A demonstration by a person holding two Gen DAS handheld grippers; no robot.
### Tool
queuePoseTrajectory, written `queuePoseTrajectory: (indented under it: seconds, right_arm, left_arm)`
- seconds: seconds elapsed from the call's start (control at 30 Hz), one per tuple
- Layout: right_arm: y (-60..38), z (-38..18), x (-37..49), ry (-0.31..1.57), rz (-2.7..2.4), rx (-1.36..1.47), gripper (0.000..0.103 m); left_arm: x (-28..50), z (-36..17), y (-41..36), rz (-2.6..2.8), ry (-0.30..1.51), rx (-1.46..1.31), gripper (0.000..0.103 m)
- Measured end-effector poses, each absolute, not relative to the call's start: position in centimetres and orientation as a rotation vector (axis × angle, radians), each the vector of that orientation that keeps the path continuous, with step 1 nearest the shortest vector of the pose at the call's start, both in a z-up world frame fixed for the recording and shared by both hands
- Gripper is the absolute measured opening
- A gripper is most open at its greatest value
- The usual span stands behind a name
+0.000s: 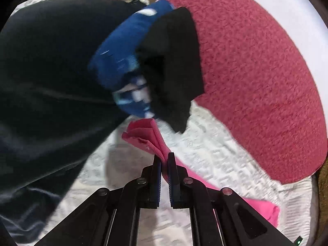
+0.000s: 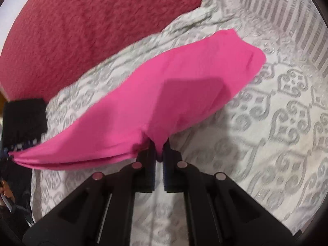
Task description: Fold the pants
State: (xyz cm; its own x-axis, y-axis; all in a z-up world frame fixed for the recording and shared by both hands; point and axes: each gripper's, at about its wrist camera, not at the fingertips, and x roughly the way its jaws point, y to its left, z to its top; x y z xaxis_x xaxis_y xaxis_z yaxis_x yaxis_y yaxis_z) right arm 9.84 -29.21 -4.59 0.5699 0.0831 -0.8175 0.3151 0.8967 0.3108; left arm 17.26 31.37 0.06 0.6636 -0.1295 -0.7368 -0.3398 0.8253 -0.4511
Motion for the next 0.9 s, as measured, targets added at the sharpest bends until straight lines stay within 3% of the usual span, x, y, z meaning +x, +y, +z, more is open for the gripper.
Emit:
queuePoseTrajectory:
  seconds: [0.23,0.37,0.43,0.63,0.73,0.8,0.9]
  right_arm:
    - [-28.1,-8.0,8.0,1.109,-0.077,0.456,0.010]
    - [-30.7,-7.3,6.3,1.064,-0.104,0.508,0.032]
    - [-33.0,-6.6,5.7,1.016,-0.135,0.561,0.038]
    - [-41.3,-5.8,6.0,0.925,-0.267,0.696,0.040]
    - [-44.5,-6.0,6.5,0.904,-0.266,0.786,0.042]
    - [-45.9,-6.4,7.1,0.898,-0.258,0.810,0.051]
    - [-47.2,-7.1,8.2,0.900,-0.253,0.839,0.051]
  left_arm:
    - [15.2,-5.5,33.2,0.182,0.971,-0.608,0.005]
    - [15.1,-6.4,32.4,0.221,1.007,-0.532,0.009]
    - [15.1,-6.0,32.0,0.245,1.010,-0.499,0.017]
    - [13.6,-3.5,30.6,0.457,1.018,-0.311,0.033]
    - [12.3,-1.8,26.9,0.381,1.007,-0.256,0.033]
    - [12.1,-0.6,21.5,0.217,1.018,-0.205,0.033]
    - [11.6,0.5,11.2,-0.137,1.037,-0.190,0.033]
